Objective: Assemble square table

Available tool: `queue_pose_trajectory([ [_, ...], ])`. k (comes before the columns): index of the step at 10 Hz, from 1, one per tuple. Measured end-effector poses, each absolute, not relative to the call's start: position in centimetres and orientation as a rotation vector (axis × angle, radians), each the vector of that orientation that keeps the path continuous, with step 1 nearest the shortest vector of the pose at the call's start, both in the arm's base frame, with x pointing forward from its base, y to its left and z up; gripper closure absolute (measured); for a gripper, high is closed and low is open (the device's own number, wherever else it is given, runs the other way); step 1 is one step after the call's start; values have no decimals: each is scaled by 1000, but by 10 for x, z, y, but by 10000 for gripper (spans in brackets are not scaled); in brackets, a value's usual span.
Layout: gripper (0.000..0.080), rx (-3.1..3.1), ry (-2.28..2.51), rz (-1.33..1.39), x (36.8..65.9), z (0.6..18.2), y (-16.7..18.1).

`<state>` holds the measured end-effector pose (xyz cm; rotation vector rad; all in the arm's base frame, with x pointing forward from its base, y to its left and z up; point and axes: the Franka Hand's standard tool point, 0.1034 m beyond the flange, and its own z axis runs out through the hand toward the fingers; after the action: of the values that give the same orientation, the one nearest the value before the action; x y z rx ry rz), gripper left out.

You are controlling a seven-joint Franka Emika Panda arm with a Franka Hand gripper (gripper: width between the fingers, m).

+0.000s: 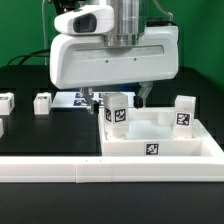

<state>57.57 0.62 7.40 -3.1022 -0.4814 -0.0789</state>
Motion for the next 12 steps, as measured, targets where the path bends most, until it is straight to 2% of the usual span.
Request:
queue_pose_trajectory([
  [1, 285, -3102, -481, -79, 576, 74, 6],
  [2, 285, -3102, -481, -78, 576, 74, 6],
  [3, 424, -3102, -481, -78, 576, 74, 6],
  [4, 511, -3103, -475, -78, 576, 74, 6],
  [7, 511, -3110, -415, -78, 576, 74, 6],
  [12, 509, -3095, 418, -73, 576, 73, 6],
])
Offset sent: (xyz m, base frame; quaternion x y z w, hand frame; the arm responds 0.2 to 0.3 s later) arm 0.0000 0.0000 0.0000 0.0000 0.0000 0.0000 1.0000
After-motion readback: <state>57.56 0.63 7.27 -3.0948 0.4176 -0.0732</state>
